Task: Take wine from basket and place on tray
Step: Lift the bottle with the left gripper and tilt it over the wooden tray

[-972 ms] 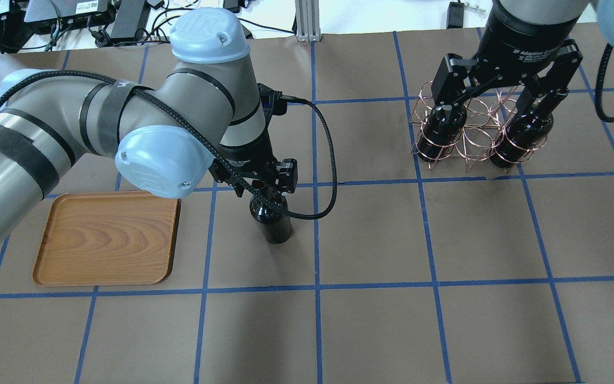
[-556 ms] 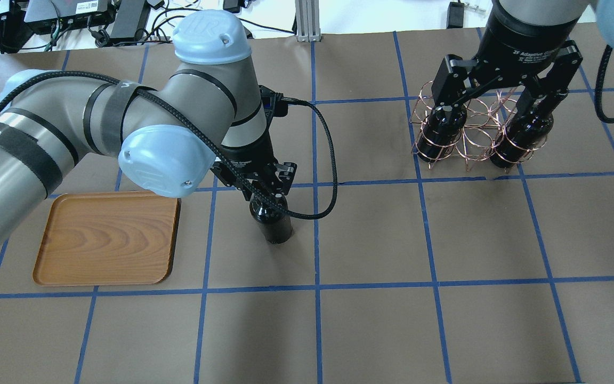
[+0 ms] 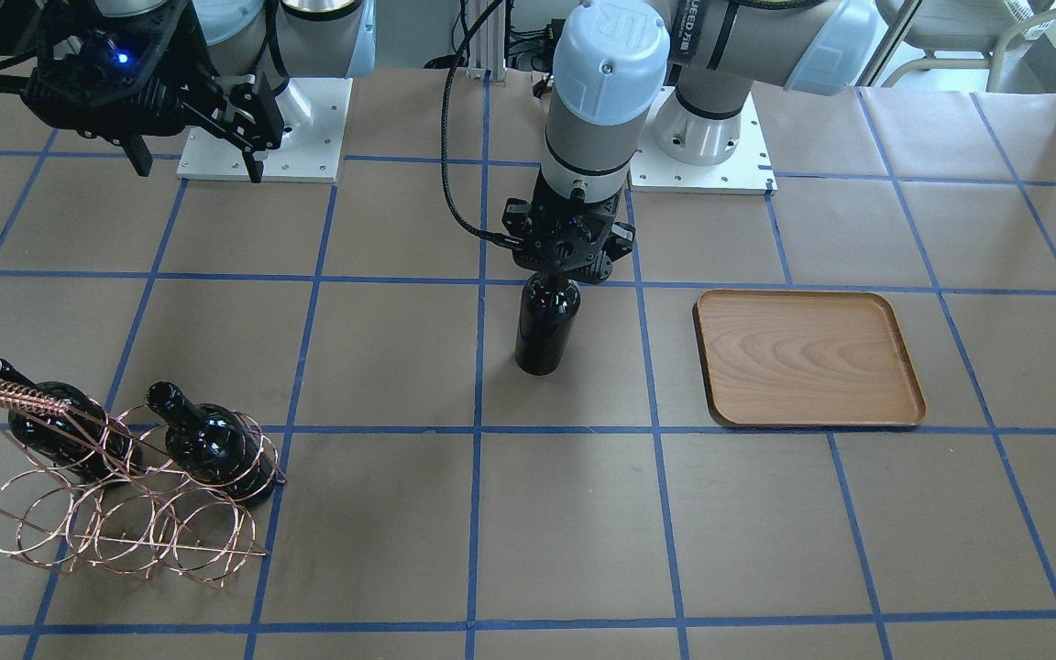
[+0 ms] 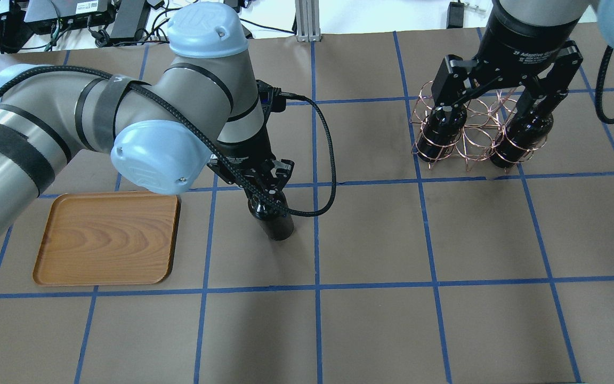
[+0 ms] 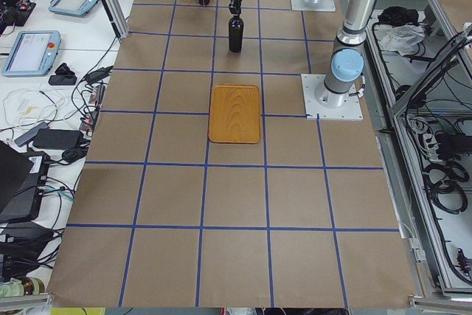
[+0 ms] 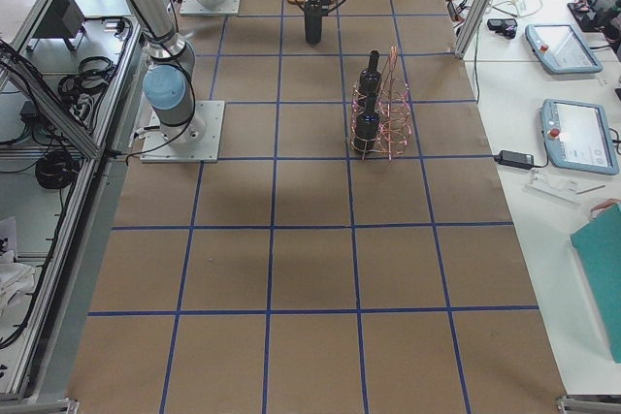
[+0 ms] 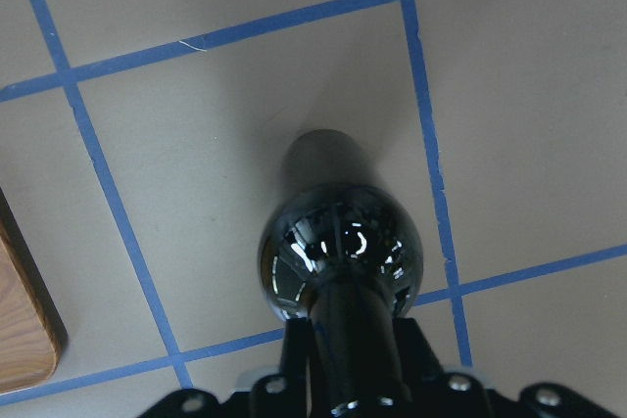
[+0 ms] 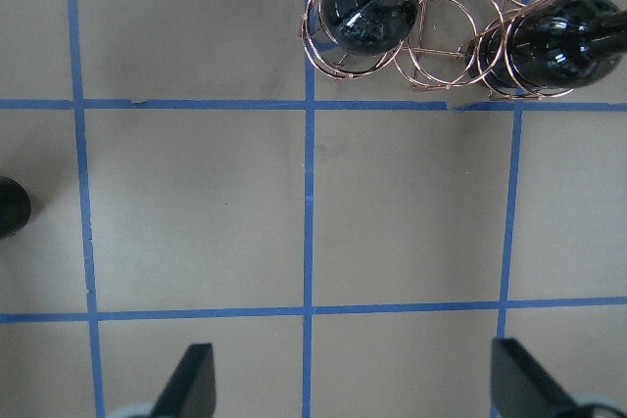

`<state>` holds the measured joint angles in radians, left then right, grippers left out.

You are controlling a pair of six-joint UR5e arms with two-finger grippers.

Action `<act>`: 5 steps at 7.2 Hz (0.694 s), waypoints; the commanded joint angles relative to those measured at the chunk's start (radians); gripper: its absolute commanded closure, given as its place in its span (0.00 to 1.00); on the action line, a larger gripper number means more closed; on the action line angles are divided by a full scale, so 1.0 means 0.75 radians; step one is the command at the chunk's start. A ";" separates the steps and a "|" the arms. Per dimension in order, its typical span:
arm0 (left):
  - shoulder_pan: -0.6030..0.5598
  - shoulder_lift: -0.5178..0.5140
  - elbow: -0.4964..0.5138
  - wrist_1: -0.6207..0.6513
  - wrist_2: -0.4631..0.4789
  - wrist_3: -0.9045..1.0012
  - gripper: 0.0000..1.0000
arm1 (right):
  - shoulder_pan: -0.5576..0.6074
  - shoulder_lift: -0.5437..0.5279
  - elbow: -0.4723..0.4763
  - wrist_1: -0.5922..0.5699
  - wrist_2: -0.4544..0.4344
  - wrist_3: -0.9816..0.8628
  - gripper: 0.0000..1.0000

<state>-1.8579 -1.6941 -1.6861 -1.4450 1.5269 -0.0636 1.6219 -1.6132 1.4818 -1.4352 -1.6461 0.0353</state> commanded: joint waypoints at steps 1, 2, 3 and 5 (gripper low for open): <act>0.075 0.025 0.116 -0.097 0.080 0.015 1.00 | -0.001 -0.003 0.002 0.001 0.000 0.000 0.00; 0.165 0.033 0.184 -0.181 0.146 0.066 1.00 | 0.001 -0.005 0.002 -0.001 0.000 0.000 0.00; 0.275 0.060 0.199 -0.206 0.175 0.190 1.00 | 0.001 -0.005 0.002 0.001 0.000 0.000 0.00; 0.508 0.091 0.178 -0.215 0.189 0.391 1.00 | -0.001 -0.005 0.004 0.001 0.000 0.000 0.00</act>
<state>-1.5822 -1.6385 -1.5495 -1.5976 1.6609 0.1376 1.6227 -1.6174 1.4844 -1.4344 -1.6459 0.0353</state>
